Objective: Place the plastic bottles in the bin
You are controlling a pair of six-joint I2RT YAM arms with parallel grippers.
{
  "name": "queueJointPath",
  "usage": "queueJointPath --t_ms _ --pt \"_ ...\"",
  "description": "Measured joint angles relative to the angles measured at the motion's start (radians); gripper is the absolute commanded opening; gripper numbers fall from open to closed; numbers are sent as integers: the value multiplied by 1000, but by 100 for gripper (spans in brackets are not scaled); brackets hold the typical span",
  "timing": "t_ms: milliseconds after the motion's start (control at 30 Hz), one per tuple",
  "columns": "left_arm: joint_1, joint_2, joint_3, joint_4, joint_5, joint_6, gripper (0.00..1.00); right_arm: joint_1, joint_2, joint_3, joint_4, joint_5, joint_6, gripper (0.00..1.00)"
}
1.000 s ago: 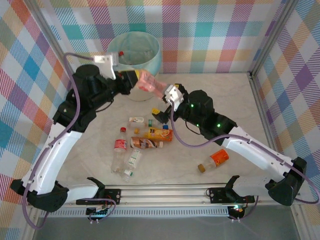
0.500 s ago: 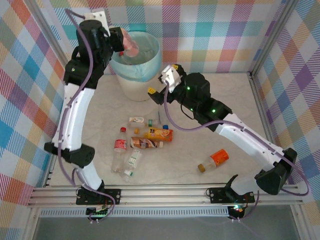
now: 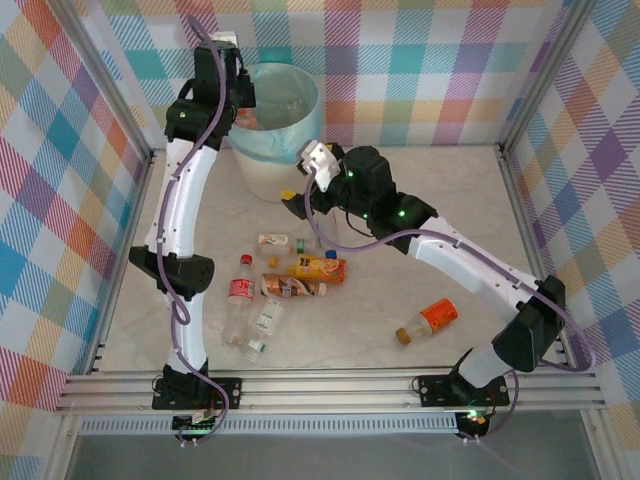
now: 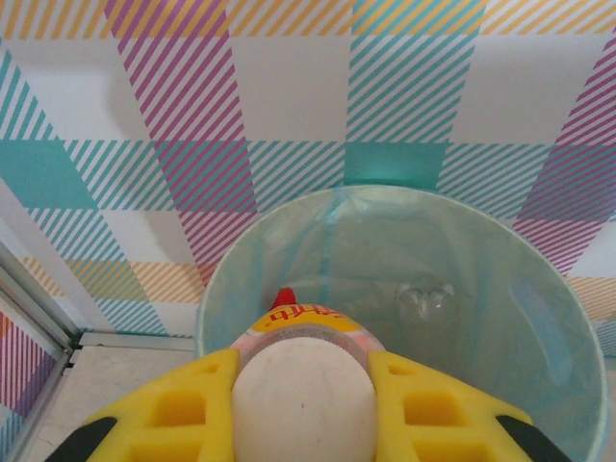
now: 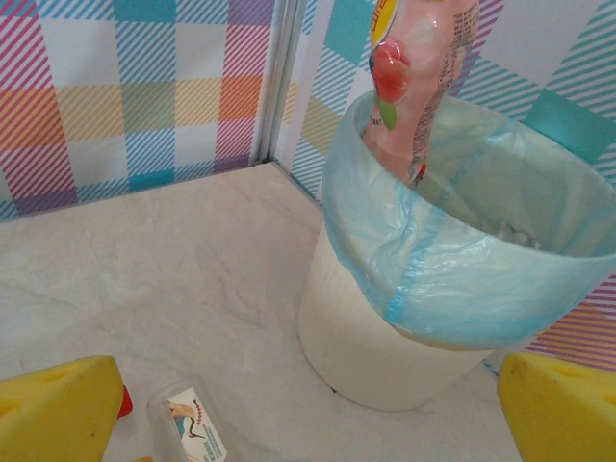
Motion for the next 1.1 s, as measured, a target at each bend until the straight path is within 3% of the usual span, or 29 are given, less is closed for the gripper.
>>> queueJointPath --t_ms 300,833,1100 --pt "15 79 32 11 17 26 0 0 14 2 -3 -18 14 100" --pt "31 178 21 -2 207 -80 0 0 24 2 -22 -23 29 100" --pt "39 242 21 3 238 -95 0 0 24 -1 -23 -28 36 100"
